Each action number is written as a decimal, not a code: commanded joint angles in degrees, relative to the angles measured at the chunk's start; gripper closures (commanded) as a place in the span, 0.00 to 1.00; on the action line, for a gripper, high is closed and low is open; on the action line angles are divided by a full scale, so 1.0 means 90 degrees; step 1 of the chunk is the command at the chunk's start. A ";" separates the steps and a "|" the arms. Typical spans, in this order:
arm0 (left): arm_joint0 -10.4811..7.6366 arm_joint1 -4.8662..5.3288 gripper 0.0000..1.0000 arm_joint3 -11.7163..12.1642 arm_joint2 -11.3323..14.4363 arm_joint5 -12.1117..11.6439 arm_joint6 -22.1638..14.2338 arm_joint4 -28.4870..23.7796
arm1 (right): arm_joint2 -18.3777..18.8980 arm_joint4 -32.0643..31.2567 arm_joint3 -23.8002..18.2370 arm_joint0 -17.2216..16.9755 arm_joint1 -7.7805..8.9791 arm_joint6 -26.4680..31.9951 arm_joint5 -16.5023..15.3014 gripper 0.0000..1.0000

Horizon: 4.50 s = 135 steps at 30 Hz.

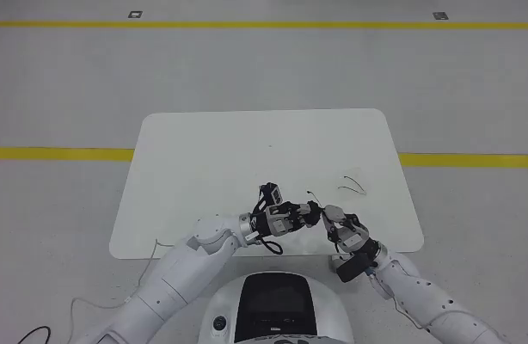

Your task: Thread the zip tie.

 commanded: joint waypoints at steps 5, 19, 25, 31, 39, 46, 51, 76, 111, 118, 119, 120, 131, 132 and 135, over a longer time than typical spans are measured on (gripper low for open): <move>0.0000 0.0000 1.00 0.0000 0.0000 0.0000 0.0000 0.0000 | 0.0003 0.0000 0.0009 -0.0015 0.0002 0.0023 0.0000 1.00; 0.0000 0.0000 1.00 0.0000 0.0000 0.0000 0.0000 0.0000 | 0.0046 0.0000 0.0072 -0.0048 0.0016 0.0049 0.0000 1.00; 0.0000 0.0000 1.00 0.0000 0.0000 0.0000 0.0000 0.0000 | 0.0050 0.0000 0.0101 -0.0066 0.0027 0.0057 0.0000 1.00; 0.0000 0.0000 1.00 0.0000 0.0000 0.0000 0.0000 0.0000 | 0.0043 0.0000 0.0141 -0.0069 0.0043 0.0061 0.0000 1.00; 0.0000 0.0000 1.00 0.0000 0.0000 0.0000 0.0000 0.0000 | 0.0062 0.0000 0.0166 -0.0081 0.0051 0.0080 0.0000 1.00; 0.0000 0.0000 1.00 0.0000 0.0000 0.0000 0.0000 0.0000 | 0.0091 0.0000 0.0191 -0.0083 0.0067 0.0110 0.0000 1.00; 0.0000 0.0000 1.00 0.0000 0.0000 0.0000 0.0000 0.0000 | 0.0101 0.0000 0.0201 -0.0087 0.0079 0.0135 0.0000 1.00; 0.0000 0.0000 1.00 0.0000 0.0000 0.0000 0.0000 0.0000 | -0.0045 0.0000 0.0378 0.0005 0.0105 0.0292 -0.0045 1.00; 0.0000 0.0000 1.00 0.0000 0.0000 0.0000 0.0000 0.0000 | -0.0663 0.0000 0.0549 0.0403 0.0208 0.0524 0.0000 1.00; 0.0000 0.0000 1.00 0.0000 0.0000 0.0000 0.0000 0.0000 | -0.0804 0.0000 0.0566 0.0489 0.0238 0.0564 0.0000 1.00; 0.0000 0.0000 1.00 0.0000 0.0000 0.0000 0.0000 0.0000 | -0.0818 0.0000 0.0566 0.0499 0.0242 0.0569 0.0000 1.00; 0.0000 0.0000 1.00 0.0000 0.0000 0.0000 0.0000 0.0000 | -0.0830 0.0000 0.0566 0.0508 0.0245 0.0574 0.0000 1.00; 0.0000 0.0000 1.00 0.0000 0.0000 0.0000 0.0000 0.0000 | -0.0969 0.0000 0.0582 0.0598 0.0283 0.0623 0.0000 1.00; 0.0000 0.0000 1.00 0.0000 0.0000 0.0000 0.0000 0.0000 | -0.0979 0.0000 0.0583 0.0604 0.0285 0.0625 0.0000 1.00; 0.0000 0.0000 1.00 0.0000 0.0000 0.0000 0.0000 0.0000 | -0.1013 0.0000 0.0591 0.0623 0.0293 0.0632 0.0000 1.00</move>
